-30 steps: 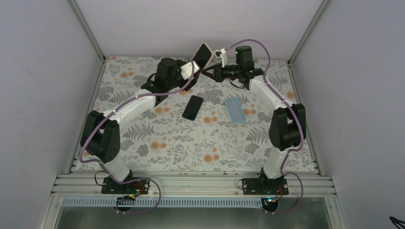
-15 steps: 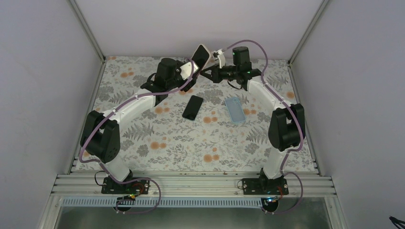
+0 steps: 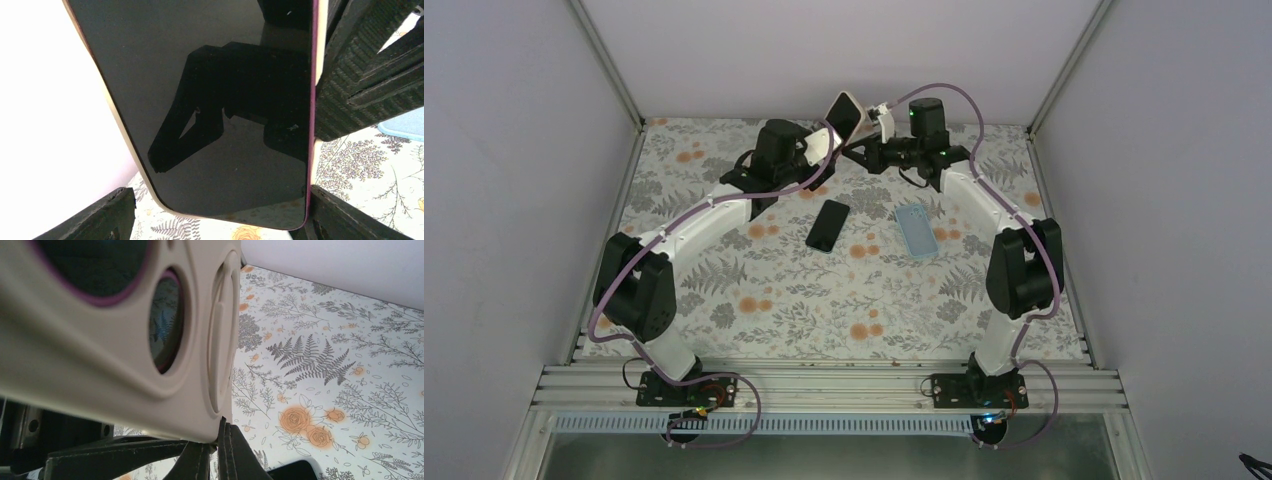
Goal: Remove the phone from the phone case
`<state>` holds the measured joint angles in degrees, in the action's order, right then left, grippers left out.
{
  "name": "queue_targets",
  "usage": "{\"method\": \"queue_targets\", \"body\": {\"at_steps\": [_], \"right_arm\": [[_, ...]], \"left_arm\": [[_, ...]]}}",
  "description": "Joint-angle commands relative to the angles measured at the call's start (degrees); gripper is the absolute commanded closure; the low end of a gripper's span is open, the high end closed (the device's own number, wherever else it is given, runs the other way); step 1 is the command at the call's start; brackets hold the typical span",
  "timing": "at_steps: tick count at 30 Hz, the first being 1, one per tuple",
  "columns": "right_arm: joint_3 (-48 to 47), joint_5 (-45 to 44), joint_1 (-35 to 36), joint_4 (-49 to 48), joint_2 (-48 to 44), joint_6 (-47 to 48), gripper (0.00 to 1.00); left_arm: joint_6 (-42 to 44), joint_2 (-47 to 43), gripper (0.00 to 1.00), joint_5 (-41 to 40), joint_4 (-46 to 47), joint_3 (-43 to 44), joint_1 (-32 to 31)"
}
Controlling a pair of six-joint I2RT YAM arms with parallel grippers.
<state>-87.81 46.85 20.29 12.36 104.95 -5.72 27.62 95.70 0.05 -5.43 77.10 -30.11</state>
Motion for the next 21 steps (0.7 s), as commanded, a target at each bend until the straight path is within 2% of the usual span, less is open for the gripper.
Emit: {"method": "queue_targets", "body": {"at_steps": [1,21], "right_arm": [[1.6,0.4,1.2,5.7,-1.5,1.3,0.96],[1.5,-3.8,1.9,7.3,-0.5,2.8,0.96]], "left_arm": [[0.0,-3.5,0.18,-6.5,8.3,4.5,1.3],[0.9,-3.1,0.18,-11.7,10.3,5.4,1.4]]}}
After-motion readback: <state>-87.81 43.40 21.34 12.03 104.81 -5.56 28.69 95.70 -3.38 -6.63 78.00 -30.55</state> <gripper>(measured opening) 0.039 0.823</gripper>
